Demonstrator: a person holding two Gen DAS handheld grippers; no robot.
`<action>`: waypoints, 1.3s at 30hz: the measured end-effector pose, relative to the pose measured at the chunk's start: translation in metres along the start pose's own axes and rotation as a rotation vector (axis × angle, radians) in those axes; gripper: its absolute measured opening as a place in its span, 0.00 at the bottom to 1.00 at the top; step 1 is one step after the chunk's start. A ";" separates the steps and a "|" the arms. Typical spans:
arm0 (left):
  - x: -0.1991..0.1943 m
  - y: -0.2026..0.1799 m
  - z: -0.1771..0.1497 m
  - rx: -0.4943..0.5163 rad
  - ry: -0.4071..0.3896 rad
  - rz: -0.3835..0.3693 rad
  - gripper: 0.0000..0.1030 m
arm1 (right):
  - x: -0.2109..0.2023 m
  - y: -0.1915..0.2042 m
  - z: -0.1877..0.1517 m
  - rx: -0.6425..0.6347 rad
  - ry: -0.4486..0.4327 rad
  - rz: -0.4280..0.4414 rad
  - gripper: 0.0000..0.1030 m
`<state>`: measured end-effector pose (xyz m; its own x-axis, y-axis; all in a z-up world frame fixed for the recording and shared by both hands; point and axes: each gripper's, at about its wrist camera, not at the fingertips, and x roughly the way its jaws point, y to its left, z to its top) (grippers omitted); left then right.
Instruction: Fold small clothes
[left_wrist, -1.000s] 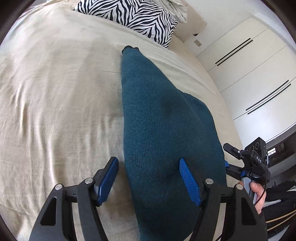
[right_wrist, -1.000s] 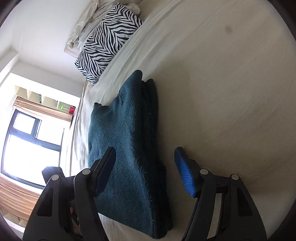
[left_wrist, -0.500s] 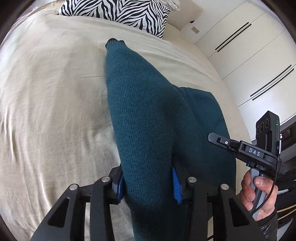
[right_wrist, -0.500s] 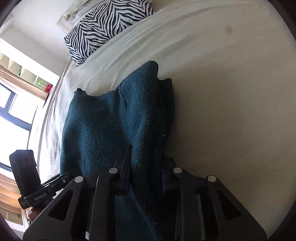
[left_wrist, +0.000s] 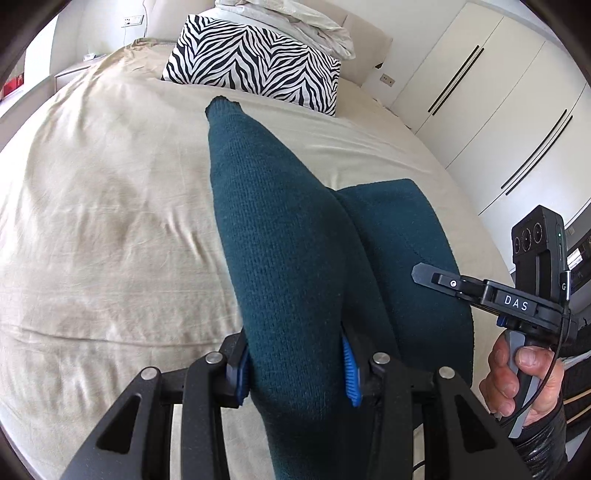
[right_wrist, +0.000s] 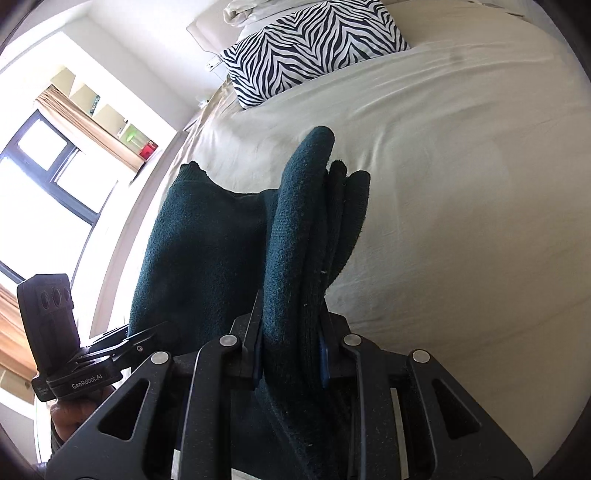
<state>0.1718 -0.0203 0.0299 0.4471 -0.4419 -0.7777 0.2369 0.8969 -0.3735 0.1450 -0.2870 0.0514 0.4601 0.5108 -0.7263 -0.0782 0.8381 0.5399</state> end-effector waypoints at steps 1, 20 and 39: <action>-0.006 0.008 -0.007 -0.004 -0.001 0.007 0.41 | 0.006 0.011 -0.007 -0.009 0.009 0.010 0.20; -0.002 0.106 -0.089 -0.166 -0.028 -0.022 0.56 | 0.056 -0.035 -0.097 0.260 -0.004 0.139 0.41; -0.166 -0.015 -0.134 0.192 -0.665 0.526 1.00 | -0.148 0.065 -0.159 -0.119 -0.687 -0.298 0.93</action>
<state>-0.0216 0.0418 0.0966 0.9366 0.0565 -0.3458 -0.0270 0.9956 0.0897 -0.0686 -0.2770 0.1263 0.9213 0.0572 -0.3846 0.0594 0.9568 0.2845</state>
